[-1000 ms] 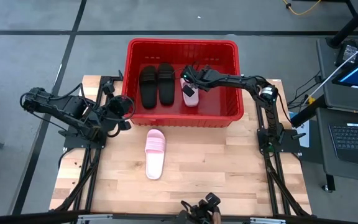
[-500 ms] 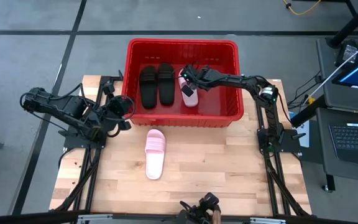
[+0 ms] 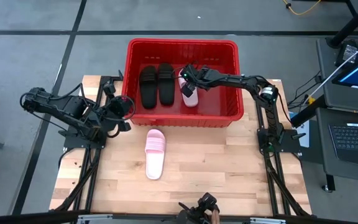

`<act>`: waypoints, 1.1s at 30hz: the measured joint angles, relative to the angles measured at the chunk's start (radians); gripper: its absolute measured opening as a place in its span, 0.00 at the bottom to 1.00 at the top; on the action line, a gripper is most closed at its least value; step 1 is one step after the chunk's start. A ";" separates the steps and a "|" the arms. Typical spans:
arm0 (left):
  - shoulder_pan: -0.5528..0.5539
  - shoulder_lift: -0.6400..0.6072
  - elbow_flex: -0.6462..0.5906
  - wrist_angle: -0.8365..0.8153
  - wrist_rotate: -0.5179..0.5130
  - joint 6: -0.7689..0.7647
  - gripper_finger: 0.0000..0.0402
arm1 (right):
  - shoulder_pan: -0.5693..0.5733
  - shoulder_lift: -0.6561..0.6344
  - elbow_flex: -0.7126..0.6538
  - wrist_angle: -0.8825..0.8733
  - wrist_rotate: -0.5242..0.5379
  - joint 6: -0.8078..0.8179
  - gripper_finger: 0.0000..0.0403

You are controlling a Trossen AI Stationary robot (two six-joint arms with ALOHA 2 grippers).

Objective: Pick and place slides into bin
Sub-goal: Put the bottom pink slipper into the red bin, then put the pink slipper into the red bin

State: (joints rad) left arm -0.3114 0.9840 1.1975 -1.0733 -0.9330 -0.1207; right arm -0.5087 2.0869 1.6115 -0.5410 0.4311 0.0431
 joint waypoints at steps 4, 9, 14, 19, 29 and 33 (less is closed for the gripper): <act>0.000 0.000 0.000 0.000 0.013 0.000 0.01 | 0.000 0.000 0.000 -0.001 -0.035 0.000 0.54; 0.000 0.000 0.000 0.000 0.013 0.000 0.00 | 0.000 -0.002 0.000 -0.009 -0.036 0.000 0.54; 0.000 0.000 0.000 0.000 0.013 0.000 0.00 | 0.001 -0.004 0.025 -0.078 -0.036 0.000 0.54; 0.000 0.000 0.000 0.000 0.014 0.001 0.01 | 0.003 -0.006 0.087 -0.157 -0.036 0.003 0.54; 0.000 0.000 0.000 0.000 0.014 0.003 0.01 | 0.036 -0.007 0.194 -0.210 -0.044 -0.022 0.54; 0.000 0.000 0.000 0.000 0.015 0.003 0.00 | 0.048 -0.007 0.230 -0.261 -0.044 -0.021 0.54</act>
State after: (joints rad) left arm -0.3115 0.9840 1.1973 -1.0736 -0.9180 -0.1177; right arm -0.4602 2.0796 1.8419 -0.8018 0.3872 0.0222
